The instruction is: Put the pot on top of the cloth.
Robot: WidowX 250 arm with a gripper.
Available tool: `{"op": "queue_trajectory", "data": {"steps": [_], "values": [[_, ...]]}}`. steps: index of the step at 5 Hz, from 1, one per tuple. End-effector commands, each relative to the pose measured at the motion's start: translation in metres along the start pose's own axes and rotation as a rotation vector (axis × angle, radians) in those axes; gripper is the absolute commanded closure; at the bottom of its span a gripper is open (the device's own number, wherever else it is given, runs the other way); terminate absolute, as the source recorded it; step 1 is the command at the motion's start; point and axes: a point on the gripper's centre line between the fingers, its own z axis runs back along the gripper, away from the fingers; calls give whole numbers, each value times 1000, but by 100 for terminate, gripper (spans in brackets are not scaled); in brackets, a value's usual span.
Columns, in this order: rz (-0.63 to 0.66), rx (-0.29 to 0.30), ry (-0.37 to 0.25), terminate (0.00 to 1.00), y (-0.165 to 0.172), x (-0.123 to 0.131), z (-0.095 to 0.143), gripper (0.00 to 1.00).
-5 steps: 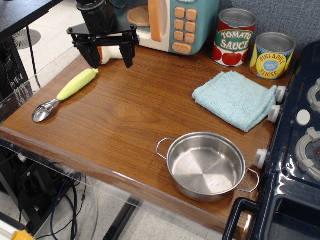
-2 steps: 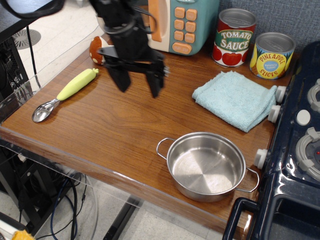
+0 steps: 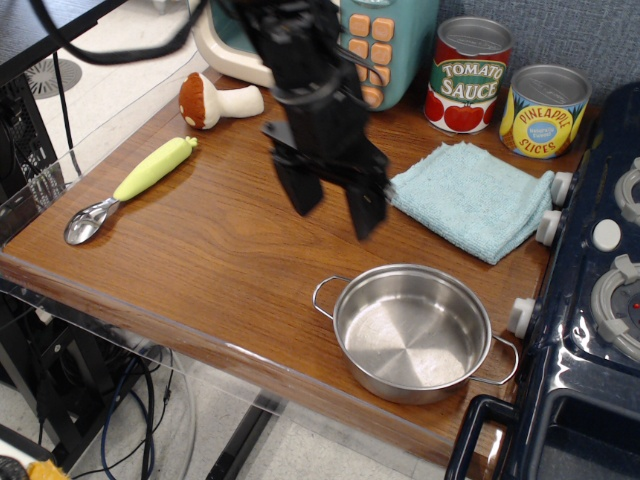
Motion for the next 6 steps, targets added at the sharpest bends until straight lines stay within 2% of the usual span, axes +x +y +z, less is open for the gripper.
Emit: {"op": "queue_trajectory", "data": {"steps": [1, 2, 4, 6], "values": [[-205, 5, 18, 0, -28, -5, -17, 0], [-240, 6, 42, 0, -33, -8, -30, 100], [-240, 26, 58, 0, -29, -10, -39, 100], [-178, 25, 21, 0, 4, -11, -22, 100]]}}
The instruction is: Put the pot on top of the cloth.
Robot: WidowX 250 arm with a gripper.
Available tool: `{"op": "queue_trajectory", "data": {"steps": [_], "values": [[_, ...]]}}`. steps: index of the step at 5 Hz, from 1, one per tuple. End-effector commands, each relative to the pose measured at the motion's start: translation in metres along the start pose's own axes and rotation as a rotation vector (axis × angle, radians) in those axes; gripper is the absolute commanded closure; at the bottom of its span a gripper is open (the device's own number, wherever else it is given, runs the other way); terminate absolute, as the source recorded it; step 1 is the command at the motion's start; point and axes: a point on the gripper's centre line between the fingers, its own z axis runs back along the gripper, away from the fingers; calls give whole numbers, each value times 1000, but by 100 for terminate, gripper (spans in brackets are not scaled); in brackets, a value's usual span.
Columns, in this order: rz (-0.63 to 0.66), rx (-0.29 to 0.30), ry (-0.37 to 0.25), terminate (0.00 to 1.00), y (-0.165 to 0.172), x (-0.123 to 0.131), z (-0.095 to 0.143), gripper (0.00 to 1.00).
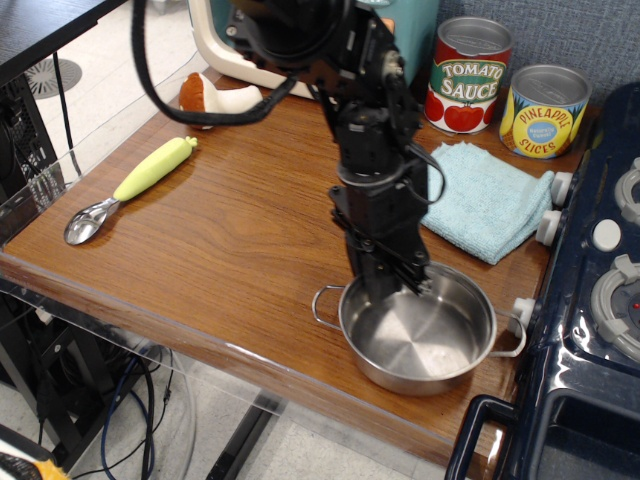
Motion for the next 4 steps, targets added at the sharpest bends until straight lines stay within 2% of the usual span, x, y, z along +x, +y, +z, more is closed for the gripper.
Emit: {"op": "queue_trajectory", "data": {"steps": [1, 2, 3, 4], "values": [[97, 24, -86, 0, 37, -9, 36, 100], [156, 31, -107, 0, 46, 2, 52, 100], [213, -11, -136, 0, 52, 23, 69, 100], [239, -42, -161, 0, 56, 52, 76, 100]]}}
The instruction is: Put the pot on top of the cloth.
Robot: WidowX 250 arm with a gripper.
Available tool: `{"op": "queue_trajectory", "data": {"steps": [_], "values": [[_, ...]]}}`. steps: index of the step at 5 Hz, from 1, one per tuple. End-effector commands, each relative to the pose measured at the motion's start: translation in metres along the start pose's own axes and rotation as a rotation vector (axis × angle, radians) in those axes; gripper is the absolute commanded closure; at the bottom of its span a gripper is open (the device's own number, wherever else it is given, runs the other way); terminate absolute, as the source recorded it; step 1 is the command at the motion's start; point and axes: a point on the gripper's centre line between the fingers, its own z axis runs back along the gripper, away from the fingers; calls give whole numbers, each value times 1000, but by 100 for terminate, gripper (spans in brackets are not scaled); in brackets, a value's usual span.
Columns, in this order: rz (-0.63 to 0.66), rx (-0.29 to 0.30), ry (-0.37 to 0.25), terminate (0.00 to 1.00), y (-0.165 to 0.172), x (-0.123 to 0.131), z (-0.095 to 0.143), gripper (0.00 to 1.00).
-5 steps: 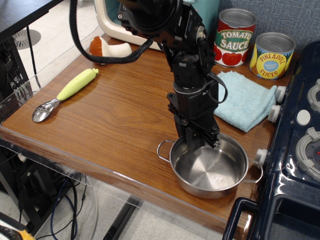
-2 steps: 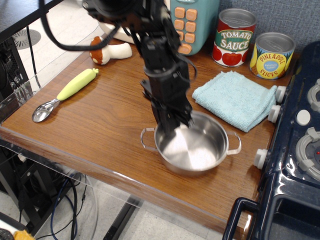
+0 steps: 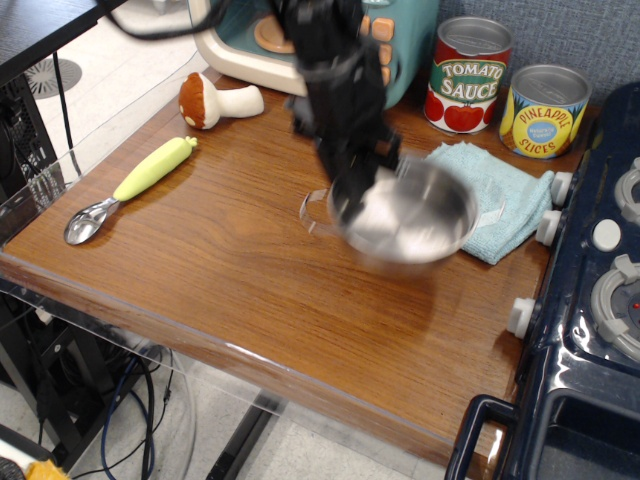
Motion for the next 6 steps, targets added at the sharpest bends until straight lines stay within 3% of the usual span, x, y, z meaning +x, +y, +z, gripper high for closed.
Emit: {"op": "queue_trajectory", "data": {"steps": [1, 3, 5, 6], "values": [[59, -31, -44, 0, 1, 50, 8, 100], [69, 13, 6, 0, 5, 72, -25, 100], [51, 50, 66, 0, 10, 71, -52, 100], [63, 67, 74, 0, 12, 69, -53, 0]]}}
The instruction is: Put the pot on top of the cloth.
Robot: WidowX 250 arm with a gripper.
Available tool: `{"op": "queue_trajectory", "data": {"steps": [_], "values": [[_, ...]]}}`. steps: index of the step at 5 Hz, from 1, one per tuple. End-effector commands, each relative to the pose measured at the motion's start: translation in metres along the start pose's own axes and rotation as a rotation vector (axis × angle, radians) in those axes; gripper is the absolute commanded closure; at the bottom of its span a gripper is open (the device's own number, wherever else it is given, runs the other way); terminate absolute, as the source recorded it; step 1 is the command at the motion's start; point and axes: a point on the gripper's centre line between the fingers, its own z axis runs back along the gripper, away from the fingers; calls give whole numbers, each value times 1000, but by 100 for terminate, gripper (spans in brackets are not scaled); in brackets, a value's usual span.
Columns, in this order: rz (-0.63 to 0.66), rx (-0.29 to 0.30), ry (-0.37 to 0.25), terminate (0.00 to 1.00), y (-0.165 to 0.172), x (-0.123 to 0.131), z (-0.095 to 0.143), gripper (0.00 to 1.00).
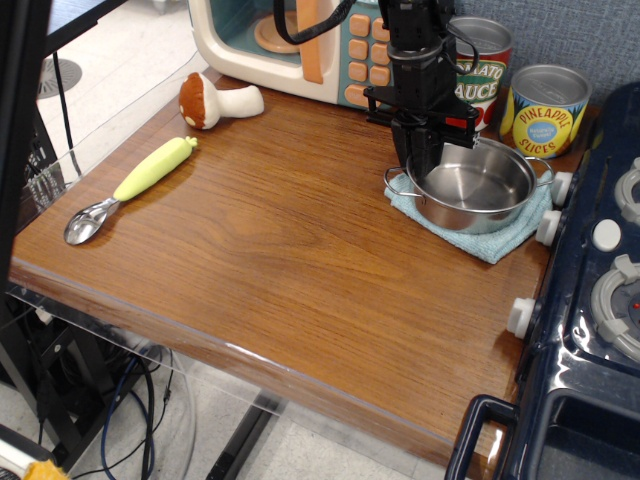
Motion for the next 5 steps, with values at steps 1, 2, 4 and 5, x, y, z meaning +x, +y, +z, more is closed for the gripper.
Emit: {"op": "queue_trajectory", "data": {"steps": [1, 2, 4, 5], "values": [[3, 30, -34, 0, -1, -6, 20, 0], [12, 15, -47, 0, 0, -8, 32, 0], [27, -28, -120, 0, 2, -3, 74, 0], [22, -39, -161, 0, 5, -11, 93, 0]]}}
